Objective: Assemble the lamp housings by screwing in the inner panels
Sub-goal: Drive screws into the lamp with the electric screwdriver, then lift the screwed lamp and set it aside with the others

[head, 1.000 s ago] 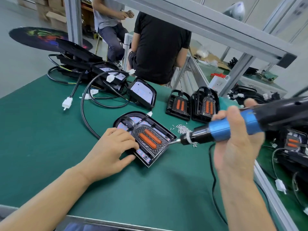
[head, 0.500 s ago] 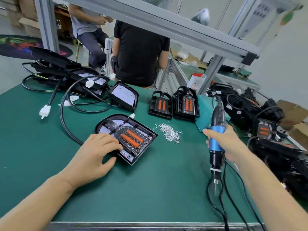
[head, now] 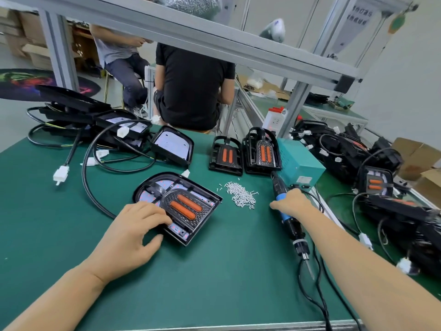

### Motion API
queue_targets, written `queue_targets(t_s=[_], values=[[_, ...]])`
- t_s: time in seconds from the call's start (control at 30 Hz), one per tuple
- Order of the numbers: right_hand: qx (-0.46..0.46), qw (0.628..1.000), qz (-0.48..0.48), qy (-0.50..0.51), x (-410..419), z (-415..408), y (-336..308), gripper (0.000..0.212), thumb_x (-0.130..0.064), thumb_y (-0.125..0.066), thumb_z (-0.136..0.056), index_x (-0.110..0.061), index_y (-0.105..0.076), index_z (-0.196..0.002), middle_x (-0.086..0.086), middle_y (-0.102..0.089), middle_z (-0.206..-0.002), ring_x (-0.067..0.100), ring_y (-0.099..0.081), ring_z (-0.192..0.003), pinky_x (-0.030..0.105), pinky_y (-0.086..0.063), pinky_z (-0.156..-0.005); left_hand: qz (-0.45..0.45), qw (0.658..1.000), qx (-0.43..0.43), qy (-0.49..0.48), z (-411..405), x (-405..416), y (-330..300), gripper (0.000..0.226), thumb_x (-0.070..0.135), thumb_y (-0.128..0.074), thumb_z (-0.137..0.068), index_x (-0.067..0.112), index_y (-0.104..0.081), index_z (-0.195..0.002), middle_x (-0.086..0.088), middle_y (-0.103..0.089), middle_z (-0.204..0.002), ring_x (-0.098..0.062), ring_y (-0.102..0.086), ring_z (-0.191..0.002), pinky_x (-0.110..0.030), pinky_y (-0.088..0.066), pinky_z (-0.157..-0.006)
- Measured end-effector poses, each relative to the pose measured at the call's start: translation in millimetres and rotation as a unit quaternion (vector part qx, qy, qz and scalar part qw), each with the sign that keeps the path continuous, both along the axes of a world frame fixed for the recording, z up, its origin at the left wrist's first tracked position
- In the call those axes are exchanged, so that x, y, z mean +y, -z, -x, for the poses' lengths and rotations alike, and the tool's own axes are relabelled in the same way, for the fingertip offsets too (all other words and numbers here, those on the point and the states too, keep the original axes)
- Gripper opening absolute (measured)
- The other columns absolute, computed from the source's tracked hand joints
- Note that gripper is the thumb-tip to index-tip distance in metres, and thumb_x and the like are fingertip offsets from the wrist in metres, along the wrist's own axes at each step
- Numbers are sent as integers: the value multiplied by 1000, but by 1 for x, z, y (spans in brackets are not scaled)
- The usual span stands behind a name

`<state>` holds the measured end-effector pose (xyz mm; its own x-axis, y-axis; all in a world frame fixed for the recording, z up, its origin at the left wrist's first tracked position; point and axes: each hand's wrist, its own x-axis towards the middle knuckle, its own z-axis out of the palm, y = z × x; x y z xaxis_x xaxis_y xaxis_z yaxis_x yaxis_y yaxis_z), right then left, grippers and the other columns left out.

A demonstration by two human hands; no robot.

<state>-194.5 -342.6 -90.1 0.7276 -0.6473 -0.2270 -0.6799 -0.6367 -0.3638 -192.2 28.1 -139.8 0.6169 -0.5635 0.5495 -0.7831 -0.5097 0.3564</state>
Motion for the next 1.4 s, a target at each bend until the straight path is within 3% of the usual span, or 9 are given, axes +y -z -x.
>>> queue_targets(t_s=[0.23,0.43,0.57,0.7,0.83,1.0,1.17,1.27,1.4], values=[[140,956,242,-86,8,-5,-4,44,-45,-51,-93,-7,-57,-115,5,-54,-101,28,-58,-93,29,-43,-71,1,1000,8,2,1,0,-2,33,30,-49,-75,18,-71,-96,12,-64,-98,-6,-51,-97,-21,-33,-91],[197,937,269,-102,7,-10,-5,47,-48,-36,-99,-11,-60,-115,6,-59,-117,26,-57,-100,33,-43,-76,-1,1000,1,-7,3,-1,-3,33,29,-49,-74,17,-72,-95,9,-65,-97,-6,-50,-97,-25,-34,-90],[91,926,350,-110,27,-17,-21,53,-58,-39,-96,-12,-56,-114,5,-61,-110,26,-58,-98,33,-38,-74,-1,1000,1,-8,2,0,-2,33,29,-50,-75,16,-72,-95,7,-66,-97,-7,-51,-98,-26,-35,-90],[-48,963,110,-243,76,-28,-32,65,-66,-46,-90,-15,-53,-131,5,-61,-125,24,-58,-112,34,-45,-89,18,1000,12,-5,3,0,-3,26,23,-58,-74,16,-72,-95,9,-66,-98,-5,-51,-98,-27,-36,-90],[-29,947,-68,-313,134,-26,-18,82,-73,-64,-72,-19,-56,-134,-5,-57,-135,18,-53,-124,26,-38,-93,92,994,63,-10,1,3,-7,24,18,-63,-75,14,-72,-96,10,-64,-100,-5,-53,-98,-26,-39,-91],[-63,936,-180,-294,144,-24,-2,46,-55,-85,-61,-22,-71,-90,-12,-73,-79,7,-66,-76,19,-43,-63,227,954,77,-181,-30,19,-26,27,7,-70,-80,13,-69,-106,3,-62,-111,-14,-51,-111,-24,-35,-102],[-84,937,-168,-295,149,-21,-4,39,-50,-87,-60,-24,-67,-82,-20,-66,-63,-8,-57,-56,10,-36,-51,261,859,237,-372,-93,43,-43,50,21,-62,-89,11,-44,-135,-9,-47,-133,-28,-44,-121,-37,-35,-103],[-89,938,-162,-294,150,-20,-5,38,-48,-88,-61,-24,-65,-81,-18,-66,-66,-6,-59,-62,11,-38,-52,314,808,350,-354,-119,44,-40,38,15,-59,-90,8,-48,-126,-8,-56,-107,-23,-55,-92,-29,-39,-78],[-91,940,-145,-296,153,-17,-7,42,-49,-87,-60,-23,-63,-81,-15,-65,-72,3,-60,-69,21,-40,-59,425,759,387,-304,-140,42,-38,11,2,-52,-92,9,-60,-91,-5,-48,-67,-15,-33,-52,-26,-26,-49]])
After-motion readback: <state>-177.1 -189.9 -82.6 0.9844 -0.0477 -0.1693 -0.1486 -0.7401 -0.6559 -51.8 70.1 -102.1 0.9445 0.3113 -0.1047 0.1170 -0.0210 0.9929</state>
